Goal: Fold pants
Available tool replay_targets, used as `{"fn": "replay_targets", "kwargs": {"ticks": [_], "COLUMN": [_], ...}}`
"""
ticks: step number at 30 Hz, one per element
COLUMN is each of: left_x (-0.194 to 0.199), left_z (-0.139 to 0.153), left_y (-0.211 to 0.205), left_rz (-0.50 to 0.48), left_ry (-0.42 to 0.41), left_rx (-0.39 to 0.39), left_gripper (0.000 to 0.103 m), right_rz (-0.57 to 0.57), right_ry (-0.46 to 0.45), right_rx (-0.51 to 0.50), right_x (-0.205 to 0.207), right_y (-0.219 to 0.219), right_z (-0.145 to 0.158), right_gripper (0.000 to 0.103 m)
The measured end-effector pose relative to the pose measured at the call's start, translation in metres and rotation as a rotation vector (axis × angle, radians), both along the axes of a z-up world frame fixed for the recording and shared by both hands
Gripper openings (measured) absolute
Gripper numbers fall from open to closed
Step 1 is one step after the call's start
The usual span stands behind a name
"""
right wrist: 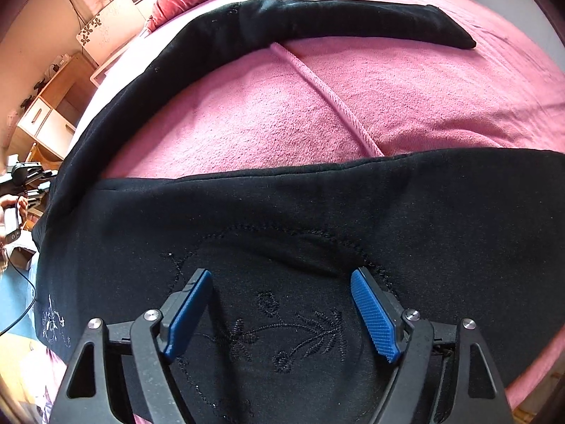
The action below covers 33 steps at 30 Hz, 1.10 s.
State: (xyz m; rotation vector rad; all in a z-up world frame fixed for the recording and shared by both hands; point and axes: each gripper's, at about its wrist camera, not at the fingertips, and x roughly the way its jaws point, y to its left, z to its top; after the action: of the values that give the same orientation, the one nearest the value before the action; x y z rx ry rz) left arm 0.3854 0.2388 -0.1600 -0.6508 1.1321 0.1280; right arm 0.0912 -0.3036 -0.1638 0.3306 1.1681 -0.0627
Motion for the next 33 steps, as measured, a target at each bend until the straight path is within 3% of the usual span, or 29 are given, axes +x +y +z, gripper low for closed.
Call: {"fn": "replay_targets", "kwargs": {"ticks": [4,7,14,19,24,29,33], "left_x": [-0.031,-0.065,-0.172,-0.238,-0.277,-0.307,-0.322], "left_z": [0.043,0.079,0.143,0.157,0.155,0.161,0.163], "left_y": [-0.016,-0.035,-0.079,-0.091,-0.091,-0.091,-0.093], "left_rz": [-0.065,-0.148,-0.384,-0.474,-0.513,-0.556,-0.582], "left_ry": [-0.174,-0.3,-0.531,-0.591,-0.591,-0.611,-0.616], "left_rx": [0.05,0.039,-0.109,-0.198,-0.244,-0.258,-0.272], "left_gripper": [0.014,0.013,0.012,0.011,0.011,0.01,0.01], "right_rz": [0.016,0.025,-0.038,-0.045,-0.039,-0.035,-0.047], "right_ry": [0.006,0.017,-0.04,-0.112,-0.177,-0.2,-0.164], "right_rx": [0.001,-0.002,0.084,0.165,0.25,0.319,0.329], "right_x": [0.001,0.0,0.007,0.04,0.096,0.161,0.212], "right_y": [-0.002,0.0,-0.018,-0.026,-0.026,-0.014,0.001], "right_z": [-0.003,0.001,0.026,0.053,0.082,0.105,0.104], "right_gripper": [0.082,0.082,0.064,0.052,0.044,0.043,0.043]}}
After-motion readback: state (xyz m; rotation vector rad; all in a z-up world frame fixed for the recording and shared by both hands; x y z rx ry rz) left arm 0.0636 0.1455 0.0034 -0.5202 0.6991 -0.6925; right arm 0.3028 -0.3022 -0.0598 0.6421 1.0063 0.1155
